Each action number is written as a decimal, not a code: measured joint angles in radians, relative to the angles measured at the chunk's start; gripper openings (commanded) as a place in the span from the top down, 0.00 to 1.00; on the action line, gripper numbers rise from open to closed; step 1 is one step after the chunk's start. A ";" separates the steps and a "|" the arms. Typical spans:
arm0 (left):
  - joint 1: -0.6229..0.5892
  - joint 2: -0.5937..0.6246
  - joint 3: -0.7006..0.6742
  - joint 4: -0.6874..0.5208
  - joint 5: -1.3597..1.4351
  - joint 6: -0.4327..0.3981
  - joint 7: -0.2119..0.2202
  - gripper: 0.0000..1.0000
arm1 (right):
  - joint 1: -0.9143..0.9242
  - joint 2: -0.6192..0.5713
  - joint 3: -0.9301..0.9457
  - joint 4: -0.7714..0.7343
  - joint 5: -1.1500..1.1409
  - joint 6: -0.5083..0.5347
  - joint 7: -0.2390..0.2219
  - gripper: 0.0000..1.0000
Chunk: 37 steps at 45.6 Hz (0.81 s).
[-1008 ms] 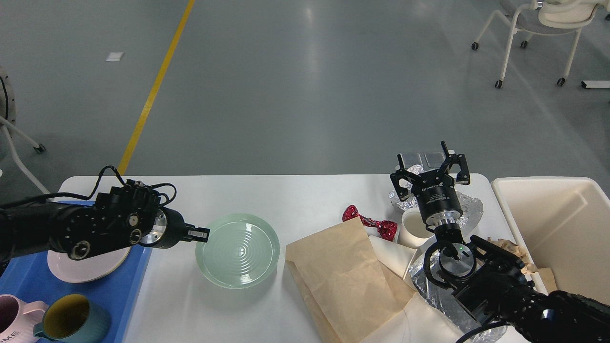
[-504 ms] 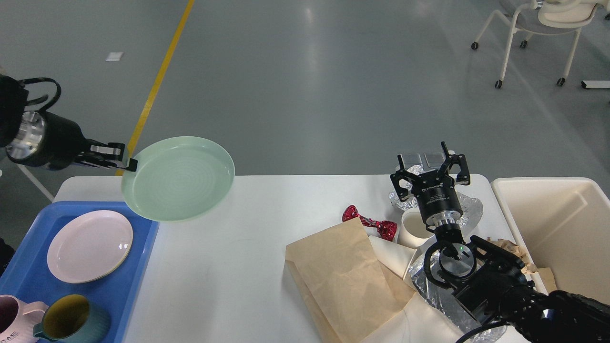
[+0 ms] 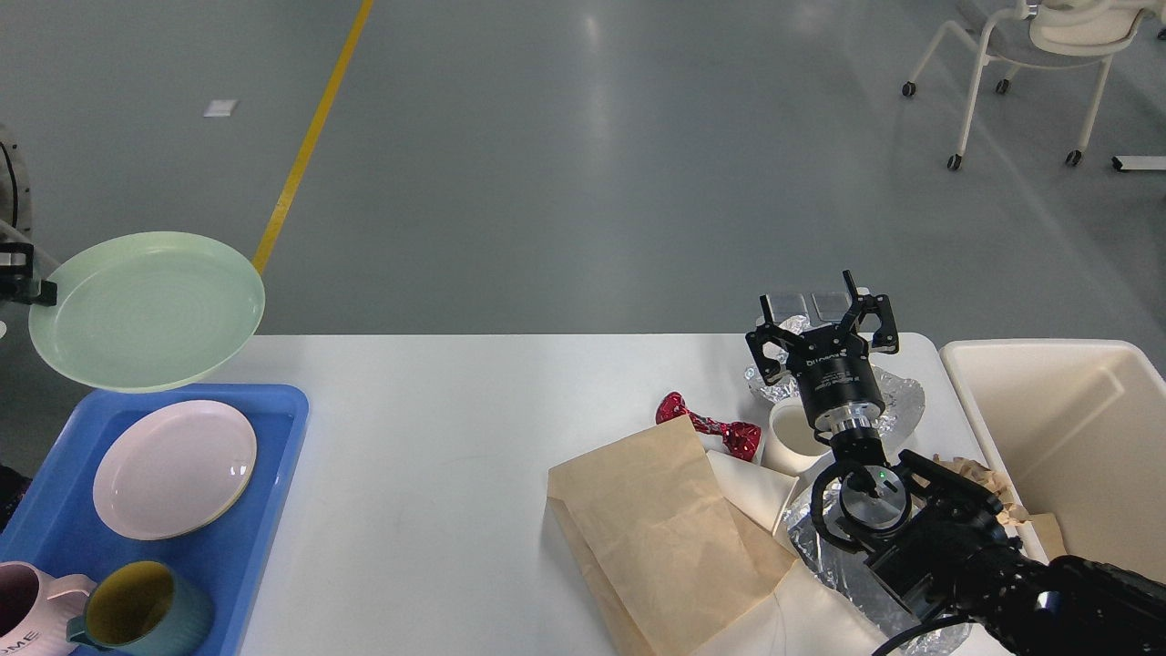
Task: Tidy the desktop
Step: 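Lift the pale green plate and lay it on the pink plate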
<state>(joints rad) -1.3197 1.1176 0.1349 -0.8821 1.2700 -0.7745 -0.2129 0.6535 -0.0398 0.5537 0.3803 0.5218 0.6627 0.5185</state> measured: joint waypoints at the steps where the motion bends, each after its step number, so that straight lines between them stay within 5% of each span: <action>1: 0.028 -0.003 0.001 0.013 0.004 0.022 -0.005 1.00 | 0.000 0.000 0.000 0.000 0.000 0.000 0.000 0.00; 8: 0.197 -0.060 0.001 0.135 0.005 0.164 -0.032 1.00 | 0.000 0.000 0.000 0.000 0.000 0.000 0.000 0.00; 20: 0.335 -0.248 0.001 0.408 -0.032 0.258 -0.091 1.00 | 0.000 0.000 0.000 0.000 0.000 0.000 0.000 0.00; 37: 0.473 -0.333 0.000 0.465 -0.050 0.369 -0.091 1.00 | 0.000 0.000 0.000 0.000 0.000 0.000 0.000 0.00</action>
<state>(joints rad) -0.8468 0.7847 0.1349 -0.4172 1.2198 -0.4058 -0.3044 0.6535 -0.0399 0.5538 0.3805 0.5218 0.6627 0.5188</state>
